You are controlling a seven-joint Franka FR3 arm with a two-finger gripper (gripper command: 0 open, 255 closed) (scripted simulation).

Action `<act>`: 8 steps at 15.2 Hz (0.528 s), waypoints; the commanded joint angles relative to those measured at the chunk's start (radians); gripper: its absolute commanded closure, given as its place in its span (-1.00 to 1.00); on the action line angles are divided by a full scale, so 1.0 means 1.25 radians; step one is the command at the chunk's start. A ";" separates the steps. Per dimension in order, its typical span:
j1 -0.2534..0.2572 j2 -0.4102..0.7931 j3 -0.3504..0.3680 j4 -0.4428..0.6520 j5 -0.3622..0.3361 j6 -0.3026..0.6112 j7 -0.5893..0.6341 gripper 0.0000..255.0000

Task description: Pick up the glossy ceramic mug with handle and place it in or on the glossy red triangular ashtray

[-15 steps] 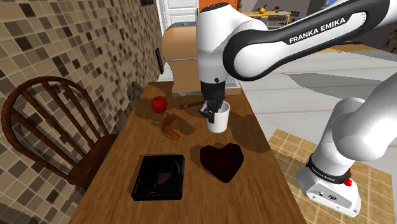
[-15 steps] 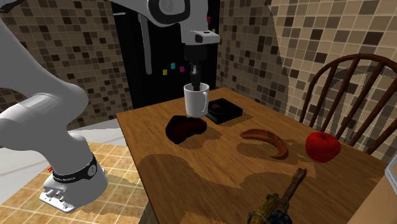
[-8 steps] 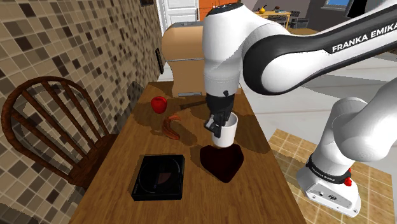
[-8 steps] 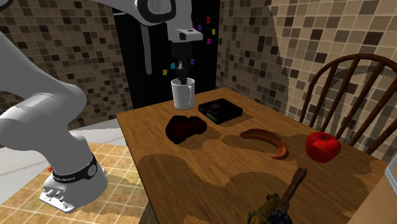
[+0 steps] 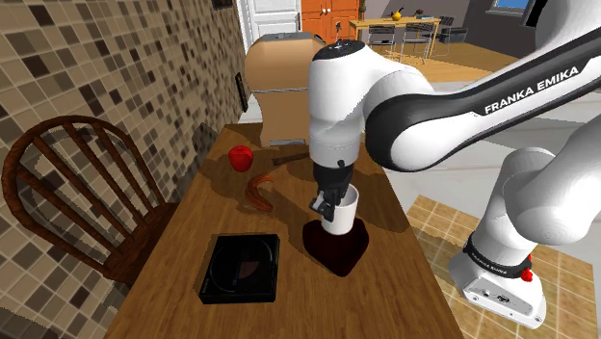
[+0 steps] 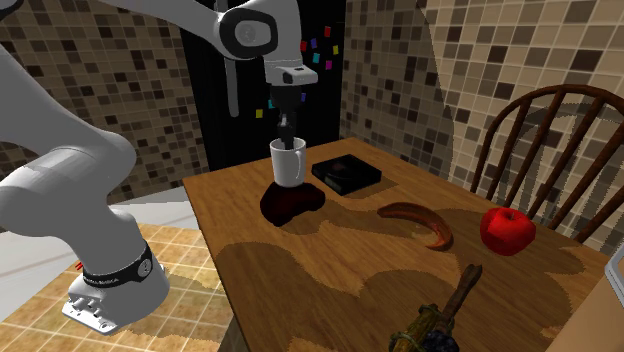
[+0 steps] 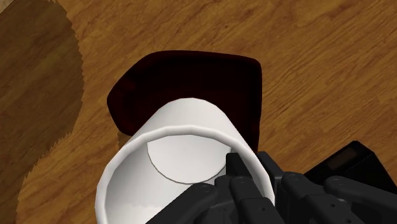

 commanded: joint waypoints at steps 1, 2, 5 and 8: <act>0.001 0.006 0.005 -0.017 0.001 0.024 0.004 1.00; 0.001 0.010 0.008 -0.025 0.001 0.035 0.005 1.00; -0.001 0.025 0.016 -0.046 -0.001 0.071 0.010 1.00; -0.003 0.042 0.024 -0.066 -0.004 0.107 0.015 1.00</act>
